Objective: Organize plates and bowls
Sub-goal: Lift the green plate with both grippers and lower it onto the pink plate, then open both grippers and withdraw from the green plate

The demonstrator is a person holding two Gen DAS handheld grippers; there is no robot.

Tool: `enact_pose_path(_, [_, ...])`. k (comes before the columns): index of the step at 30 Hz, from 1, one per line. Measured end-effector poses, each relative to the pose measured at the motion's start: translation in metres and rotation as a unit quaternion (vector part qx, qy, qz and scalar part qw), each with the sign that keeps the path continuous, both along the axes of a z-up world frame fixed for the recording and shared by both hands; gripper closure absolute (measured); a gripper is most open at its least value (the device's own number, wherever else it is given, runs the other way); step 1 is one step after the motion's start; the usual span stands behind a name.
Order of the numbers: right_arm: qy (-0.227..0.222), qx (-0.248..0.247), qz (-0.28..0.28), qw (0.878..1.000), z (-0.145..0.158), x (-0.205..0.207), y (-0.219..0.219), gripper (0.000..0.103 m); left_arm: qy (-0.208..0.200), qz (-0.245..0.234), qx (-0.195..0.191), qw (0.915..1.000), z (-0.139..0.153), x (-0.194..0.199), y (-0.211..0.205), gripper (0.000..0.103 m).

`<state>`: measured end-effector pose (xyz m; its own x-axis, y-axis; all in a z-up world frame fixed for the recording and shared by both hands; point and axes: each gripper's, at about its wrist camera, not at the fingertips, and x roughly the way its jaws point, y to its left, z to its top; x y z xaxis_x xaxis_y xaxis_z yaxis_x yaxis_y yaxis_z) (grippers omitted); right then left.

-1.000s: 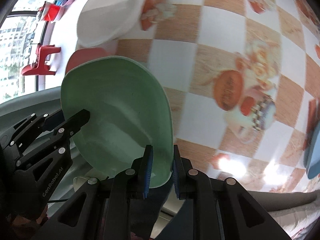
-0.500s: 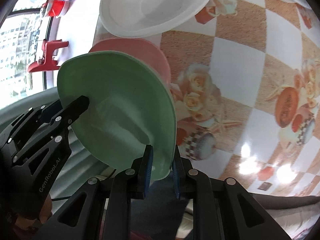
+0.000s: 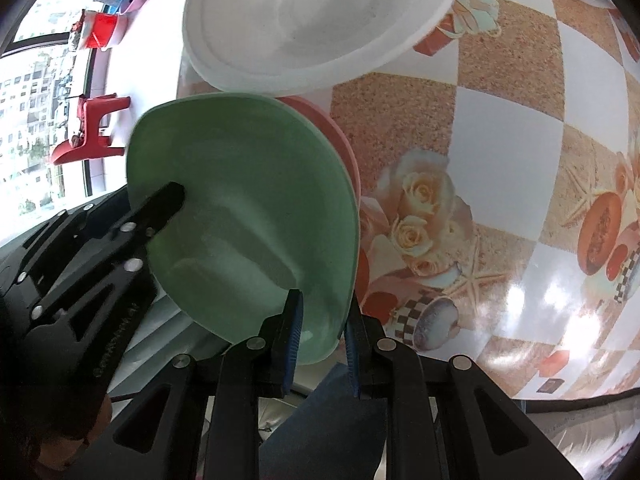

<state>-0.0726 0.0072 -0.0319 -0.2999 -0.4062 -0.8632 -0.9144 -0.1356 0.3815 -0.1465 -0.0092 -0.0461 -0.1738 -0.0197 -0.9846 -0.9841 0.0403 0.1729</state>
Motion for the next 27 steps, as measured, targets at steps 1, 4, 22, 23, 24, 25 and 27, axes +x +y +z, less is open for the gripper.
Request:
enact_pose_path(1, [0.001, 0.002, 0.000, 1.000, 0.003, -0.006, -0.002, 0.082, 0.006, 0.000, 0.007, 1.0000, 0.003, 0.001, -0.001, 0.033])
enact_pose_path(4, [-0.003, 0.025, 0.021, 0.999, 0.010, -0.014, -0.002, 0.072, 0.023, 0.004, 0.015, 0.9996, 0.008, 0.000, -0.003, 0.023])
enact_pose_path(22, [-0.040, 0.094, -0.062, 0.993, 0.045, 0.121, -0.007, 0.000, -0.084, -0.092, 0.021, 0.9920, 0.049, 0.109, -0.007, 0.000])
enact_pose_path(23, [-0.043, 0.094, -0.073, 0.992, 0.046, 0.131, -0.009, 0.000, -0.087, -0.104, 0.019, 0.9906, 0.050, 0.120, -0.006, 0.000])
enact_pose_path(24, [-0.049, 0.093, -0.095, 0.990, 0.047, 0.150, -0.012, 0.000, -0.088, -0.118, 0.018, 0.9889, 0.051, 0.128, -0.005, 0.000])
enact_pose_path(25, [-0.052, 0.093, -0.108, 0.988, 0.048, 0.159, -0.015, 0.000, -0.087, -0.135, 0.018, 0.9869, 0.051, 0.144, -0.004, 0.000])
enact_pose_path(27, [-0.059, 0.091, -0.146, 0.983, 0.050, 0.188, -0.020, 0.000, -0.090, -0.165, 0.013, 0.9821, 0.051, 0.168, 0.000, 0.000])
